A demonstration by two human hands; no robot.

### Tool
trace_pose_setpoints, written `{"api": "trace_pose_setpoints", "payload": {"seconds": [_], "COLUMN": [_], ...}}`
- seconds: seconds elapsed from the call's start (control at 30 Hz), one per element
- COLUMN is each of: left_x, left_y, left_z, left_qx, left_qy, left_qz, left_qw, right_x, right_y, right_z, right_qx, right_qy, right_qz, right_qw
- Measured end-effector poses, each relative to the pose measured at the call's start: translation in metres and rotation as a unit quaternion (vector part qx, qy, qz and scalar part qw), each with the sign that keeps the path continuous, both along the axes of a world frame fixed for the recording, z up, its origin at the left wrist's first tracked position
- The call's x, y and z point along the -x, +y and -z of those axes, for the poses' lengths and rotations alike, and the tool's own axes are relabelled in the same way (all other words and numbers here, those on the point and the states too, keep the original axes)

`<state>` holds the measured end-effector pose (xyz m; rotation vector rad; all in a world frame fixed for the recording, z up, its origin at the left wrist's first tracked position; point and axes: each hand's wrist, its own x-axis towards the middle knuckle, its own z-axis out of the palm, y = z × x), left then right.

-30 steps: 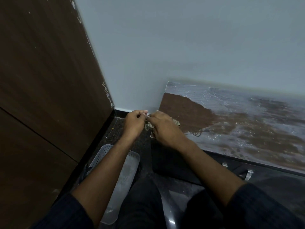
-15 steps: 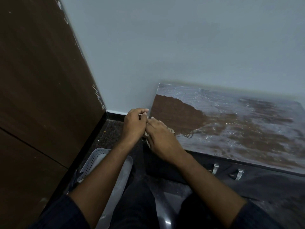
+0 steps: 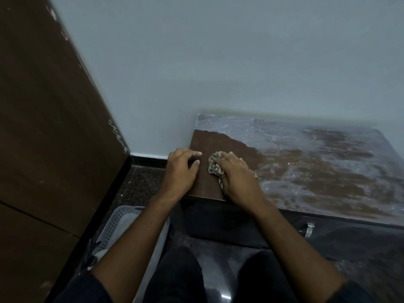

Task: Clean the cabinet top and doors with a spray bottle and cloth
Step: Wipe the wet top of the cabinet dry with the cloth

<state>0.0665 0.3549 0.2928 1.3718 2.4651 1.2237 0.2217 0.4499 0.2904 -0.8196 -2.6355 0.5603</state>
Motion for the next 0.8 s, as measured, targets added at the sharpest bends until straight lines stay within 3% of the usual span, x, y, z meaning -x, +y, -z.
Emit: {"api": "trace_pose_setpoints", "payload": {"seconds": [0.13, 0.37, 0.57, 0.7, 0.8], "left_x": [-0.007, -0.025, -0.031, -0.036, -0.043], "left_y": [0.009, 0.025, 0.034, 0.033, 0.036], "left_z": [0.003, 0.0, 0.0, -0.001, -0.001], "left_qx": [0.01, 0.022, 0.036, 0.043, 0.047], "left_qy": [0.037, 0.086, 0.11, 0.116, 0.105], "left_qz": [0.017, 0.068, 0.093, 0.094, 0.099], "left_qw": [0.999, 0.994, 0.989, 0.988, 0.988], "right_x": [-0.047, -0.053, -0.103, -0.104, -0.086], "right_y": [-0.029, 0.031, -0.007, 0.047, 0.03], "right_z": [0.008, 0.001, 0.003, 0.002, 0.003], "right_qx": [-0.003, 0.013, 0.025, 0.012, 0.006], "right_qy": [0.008, -0.002, 0.012, 0.007, 0.007], "right_qz": [-0.065, 0.059, -0.022, 0.088, 0.104], "right_qw": [0.998, 0.998, 0.999, 0.996, 0.995]}}
